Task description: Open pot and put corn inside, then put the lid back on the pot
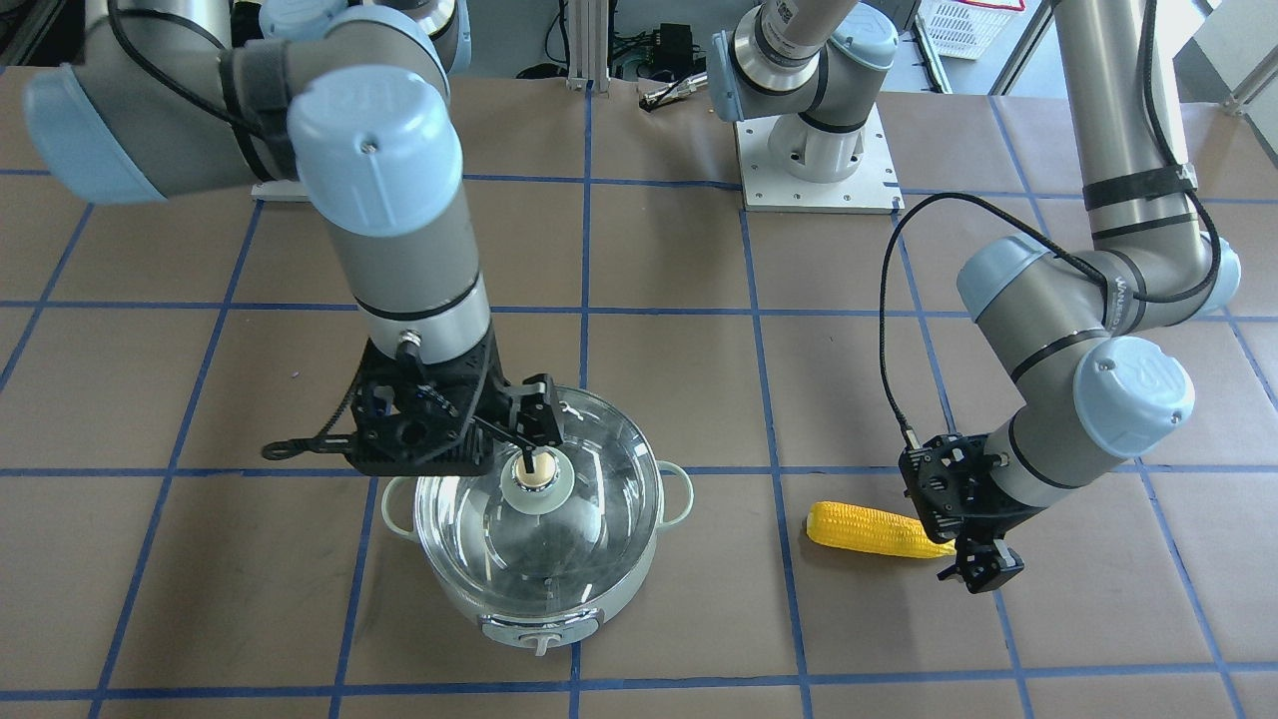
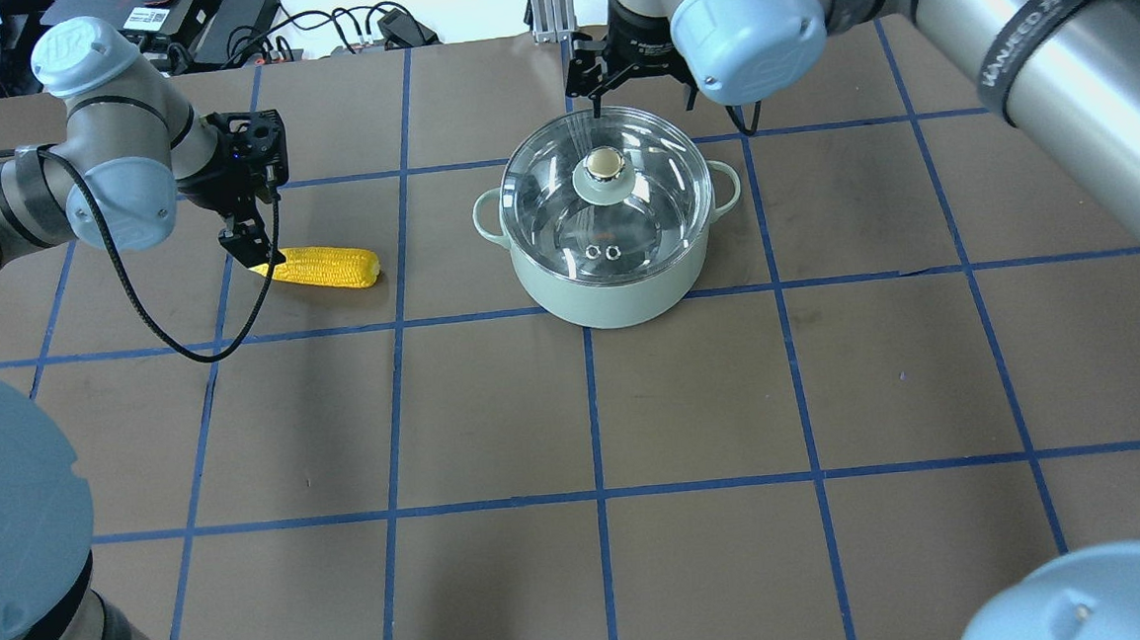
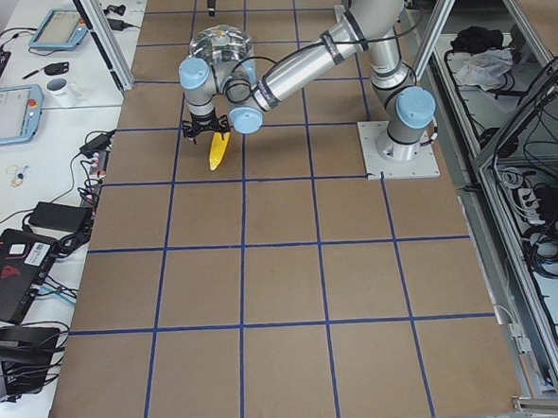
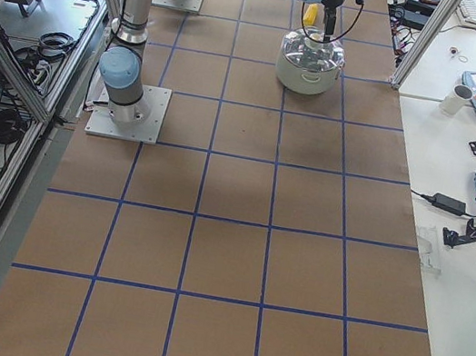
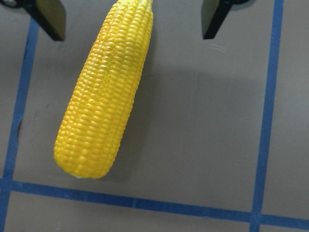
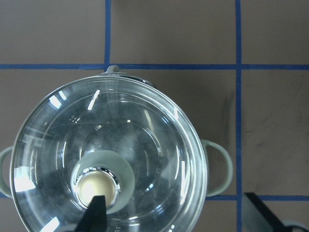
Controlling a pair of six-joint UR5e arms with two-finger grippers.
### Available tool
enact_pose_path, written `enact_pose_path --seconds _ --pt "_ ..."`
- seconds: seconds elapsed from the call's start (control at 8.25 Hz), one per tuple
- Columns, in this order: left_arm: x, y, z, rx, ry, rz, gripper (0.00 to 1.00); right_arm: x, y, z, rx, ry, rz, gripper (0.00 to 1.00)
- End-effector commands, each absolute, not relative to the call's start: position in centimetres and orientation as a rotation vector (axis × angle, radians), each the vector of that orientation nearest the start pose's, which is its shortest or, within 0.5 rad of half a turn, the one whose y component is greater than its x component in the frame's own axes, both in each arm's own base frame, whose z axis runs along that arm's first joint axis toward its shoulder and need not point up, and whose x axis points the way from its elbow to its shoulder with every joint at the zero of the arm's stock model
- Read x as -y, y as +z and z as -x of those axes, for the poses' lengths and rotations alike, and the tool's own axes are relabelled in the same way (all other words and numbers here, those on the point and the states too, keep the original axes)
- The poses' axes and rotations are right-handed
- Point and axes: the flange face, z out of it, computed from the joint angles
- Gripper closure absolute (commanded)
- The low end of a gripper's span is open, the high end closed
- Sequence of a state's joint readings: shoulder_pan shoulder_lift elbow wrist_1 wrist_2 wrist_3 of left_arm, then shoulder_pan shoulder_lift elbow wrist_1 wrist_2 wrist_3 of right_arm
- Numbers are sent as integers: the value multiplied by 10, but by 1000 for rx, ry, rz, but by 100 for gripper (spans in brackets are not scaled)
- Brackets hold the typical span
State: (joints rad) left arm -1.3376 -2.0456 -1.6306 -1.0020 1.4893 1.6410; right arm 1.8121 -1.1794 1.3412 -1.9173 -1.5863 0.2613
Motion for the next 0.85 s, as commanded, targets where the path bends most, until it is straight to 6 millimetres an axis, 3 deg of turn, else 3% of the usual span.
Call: enact_pose_path --seconds 0.0,0.24,0.61,0.73 --pt "655 217 -9 -2360 -115 -2136 0 621 362 -328 -3086 -274 -112 0" --pt "655 198 -9 -2378 -96 -2160 0 611 343 -330 -3103 -220 -105 2" --pt "649 190 -5 -2399 -114 -2188 0 607 344 -327 -3107 -225 -108 11" --pt "649 189 -5 -2399 -111 -2191 0 608 346 -326 -3107 -231 -122 23"
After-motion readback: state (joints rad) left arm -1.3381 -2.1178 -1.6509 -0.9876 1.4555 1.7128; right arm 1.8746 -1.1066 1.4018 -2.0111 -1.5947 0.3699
